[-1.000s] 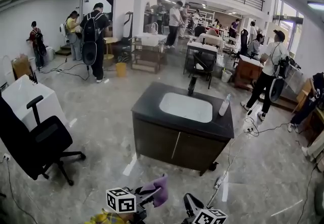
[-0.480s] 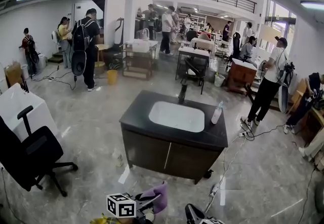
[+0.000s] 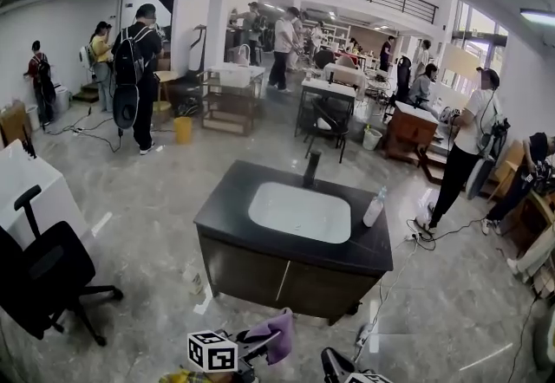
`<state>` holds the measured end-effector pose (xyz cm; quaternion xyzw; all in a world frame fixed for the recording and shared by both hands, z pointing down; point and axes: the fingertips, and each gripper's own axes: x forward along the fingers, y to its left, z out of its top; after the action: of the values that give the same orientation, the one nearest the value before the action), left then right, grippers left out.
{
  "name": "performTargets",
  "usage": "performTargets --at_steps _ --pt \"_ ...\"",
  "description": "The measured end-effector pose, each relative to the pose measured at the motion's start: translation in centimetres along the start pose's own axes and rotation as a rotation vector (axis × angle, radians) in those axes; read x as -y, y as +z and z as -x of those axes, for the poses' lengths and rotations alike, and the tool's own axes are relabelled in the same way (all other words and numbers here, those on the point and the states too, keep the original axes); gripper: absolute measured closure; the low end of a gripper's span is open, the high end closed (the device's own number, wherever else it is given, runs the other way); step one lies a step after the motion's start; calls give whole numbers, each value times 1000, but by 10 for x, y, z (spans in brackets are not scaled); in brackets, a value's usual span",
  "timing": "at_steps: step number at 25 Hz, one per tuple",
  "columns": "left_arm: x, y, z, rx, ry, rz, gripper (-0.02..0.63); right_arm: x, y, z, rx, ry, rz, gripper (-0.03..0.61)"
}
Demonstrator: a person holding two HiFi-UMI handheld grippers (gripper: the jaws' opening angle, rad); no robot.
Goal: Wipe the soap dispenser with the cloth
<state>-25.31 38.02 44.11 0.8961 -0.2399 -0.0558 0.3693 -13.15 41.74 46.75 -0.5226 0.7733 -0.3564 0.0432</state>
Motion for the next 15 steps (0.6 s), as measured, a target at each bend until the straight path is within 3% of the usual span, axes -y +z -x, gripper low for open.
performTargets --at_steps 7,15 --pt "-55 38 -12 2 19 33 526 11 16 -51 -18 -22 -2 572" --pt "-94 74 -25 -27 -13 33 526 5 34 -105 -44 -51 18 572"
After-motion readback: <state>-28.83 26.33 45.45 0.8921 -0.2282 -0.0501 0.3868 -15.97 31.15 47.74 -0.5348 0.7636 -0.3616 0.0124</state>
